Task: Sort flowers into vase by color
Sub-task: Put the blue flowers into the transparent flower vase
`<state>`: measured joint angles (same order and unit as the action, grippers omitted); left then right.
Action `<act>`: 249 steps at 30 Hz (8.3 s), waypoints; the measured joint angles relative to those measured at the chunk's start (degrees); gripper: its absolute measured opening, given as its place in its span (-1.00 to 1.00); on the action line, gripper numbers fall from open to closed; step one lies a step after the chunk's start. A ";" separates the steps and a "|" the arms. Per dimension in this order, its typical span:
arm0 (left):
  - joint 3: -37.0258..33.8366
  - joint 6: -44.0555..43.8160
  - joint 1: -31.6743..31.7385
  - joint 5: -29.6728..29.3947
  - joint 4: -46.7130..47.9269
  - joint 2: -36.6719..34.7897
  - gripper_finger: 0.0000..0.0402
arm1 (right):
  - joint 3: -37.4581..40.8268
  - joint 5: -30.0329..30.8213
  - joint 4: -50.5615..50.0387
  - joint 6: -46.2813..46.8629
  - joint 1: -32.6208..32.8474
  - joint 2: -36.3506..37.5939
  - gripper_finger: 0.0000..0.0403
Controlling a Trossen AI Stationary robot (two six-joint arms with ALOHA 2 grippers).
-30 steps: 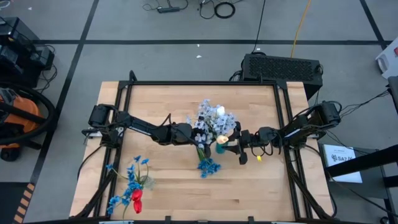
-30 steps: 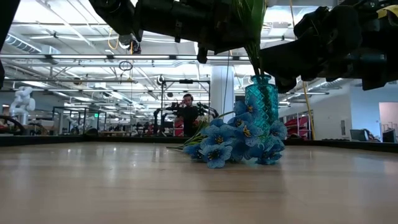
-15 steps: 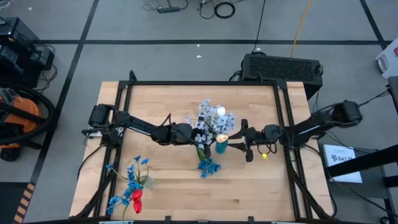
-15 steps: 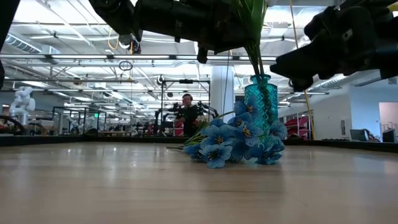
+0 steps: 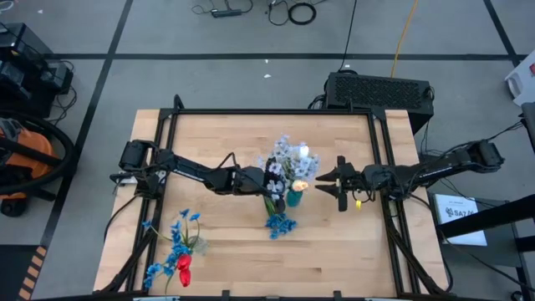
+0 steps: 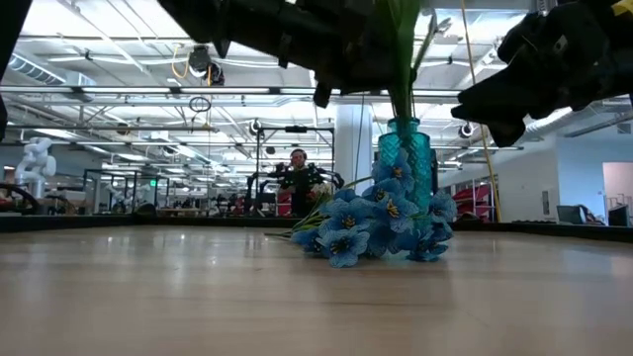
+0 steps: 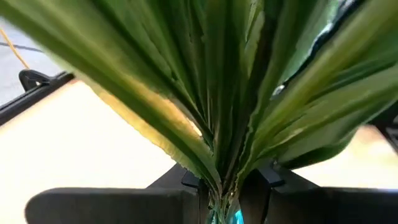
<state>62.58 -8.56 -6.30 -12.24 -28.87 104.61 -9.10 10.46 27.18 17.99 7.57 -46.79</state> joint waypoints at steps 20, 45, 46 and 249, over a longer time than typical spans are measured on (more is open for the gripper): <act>2.67 5.91 -1.71 -3.90 6.89 1.30 -0.69 | -0.02 0.02 -3.59 1.06 0.00 1.06 -0.35; 2.52 5.93 -1.66 -3.00 6.37 1.08 -0.35 | -0.02 -0.28 -3.48 6.90 0.02 1.04 -0.35; 2.52 5.93 -1.66 -3.00 6.37 1.08 -0.31 | -0.02 -0.28 -3.48 6.90 0.02 1.04 -0.35; -42.13 11.25 24.07 59.94 25.92 -72.76 -0.95 | -0.04 10.69 -12.78 27.86 0.02 0.97 -0.35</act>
<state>20.45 2.69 17.76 47.70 -2.95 31.85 -9.15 21.15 14.40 45.84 7.60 -45.82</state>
